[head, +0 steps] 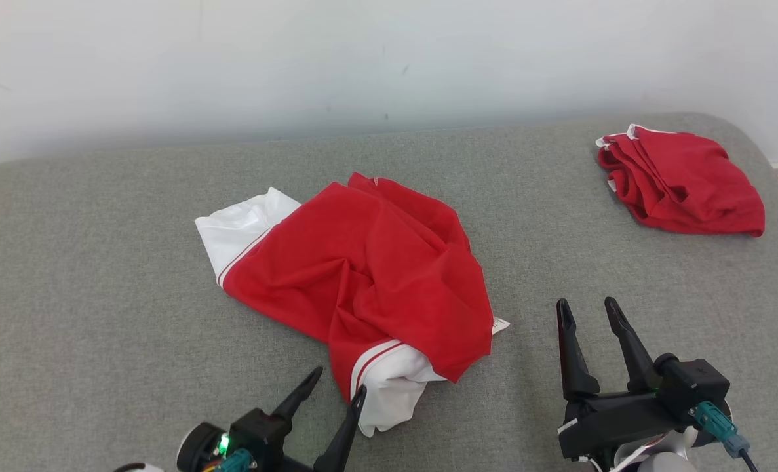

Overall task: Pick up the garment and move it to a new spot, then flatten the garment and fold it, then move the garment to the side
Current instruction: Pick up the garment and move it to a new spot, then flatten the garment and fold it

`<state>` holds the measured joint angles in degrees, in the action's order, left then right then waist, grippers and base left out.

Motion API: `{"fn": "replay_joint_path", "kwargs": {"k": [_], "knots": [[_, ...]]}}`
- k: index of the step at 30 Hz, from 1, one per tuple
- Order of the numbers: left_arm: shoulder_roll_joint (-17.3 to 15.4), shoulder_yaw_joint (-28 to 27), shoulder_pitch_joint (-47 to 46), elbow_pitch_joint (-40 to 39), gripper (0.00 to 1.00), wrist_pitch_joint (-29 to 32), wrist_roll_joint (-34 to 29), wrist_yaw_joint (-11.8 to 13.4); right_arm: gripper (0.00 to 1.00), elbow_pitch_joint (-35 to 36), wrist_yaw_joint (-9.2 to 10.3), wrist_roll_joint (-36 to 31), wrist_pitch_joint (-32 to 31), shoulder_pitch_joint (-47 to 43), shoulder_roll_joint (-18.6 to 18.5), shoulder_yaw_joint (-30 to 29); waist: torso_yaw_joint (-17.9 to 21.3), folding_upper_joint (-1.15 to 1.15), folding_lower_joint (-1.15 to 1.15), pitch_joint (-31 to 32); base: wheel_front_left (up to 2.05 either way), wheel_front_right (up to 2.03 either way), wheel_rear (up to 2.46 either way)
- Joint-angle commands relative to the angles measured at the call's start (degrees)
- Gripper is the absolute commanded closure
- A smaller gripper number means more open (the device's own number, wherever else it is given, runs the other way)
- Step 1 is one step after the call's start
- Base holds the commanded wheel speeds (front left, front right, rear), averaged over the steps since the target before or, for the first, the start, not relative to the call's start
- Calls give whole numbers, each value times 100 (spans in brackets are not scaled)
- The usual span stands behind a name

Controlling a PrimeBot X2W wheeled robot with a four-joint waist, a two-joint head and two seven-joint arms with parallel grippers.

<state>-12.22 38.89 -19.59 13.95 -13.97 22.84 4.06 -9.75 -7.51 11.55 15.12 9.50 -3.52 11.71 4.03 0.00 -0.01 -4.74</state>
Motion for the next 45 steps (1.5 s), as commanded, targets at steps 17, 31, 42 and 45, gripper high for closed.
{"fn": "replay_joint_path", "kwargs": {"k": [17, 31, 42, 45], "knots": [[292, 166, 13, 1045, 0, -60, 189, -148, 0, 43, 4, 32, 5, 58, -98, 79, 274, 0, 1, -204, 0, 0, 0], [-59, -766, -103, 654, 100, -129, 24, 120, 0, 56, 4, -38, 5, -79, -92, -72, -28, 0, 1, -79, 0, 0, 0], [-1104, -1284, 415, -592, 100, 231, -117, 491, 0, 29, 4, 2, 5, -245, -30, -82, -505, 0, 1, 181, 0, 0, 0], [-1280, -1358, 639, -903, 100, 404, -90, 632, 0, 28, 4, 0, 5, -253, -24, -93, -550, 0, 1, 163, 0, 0, 0]]}}
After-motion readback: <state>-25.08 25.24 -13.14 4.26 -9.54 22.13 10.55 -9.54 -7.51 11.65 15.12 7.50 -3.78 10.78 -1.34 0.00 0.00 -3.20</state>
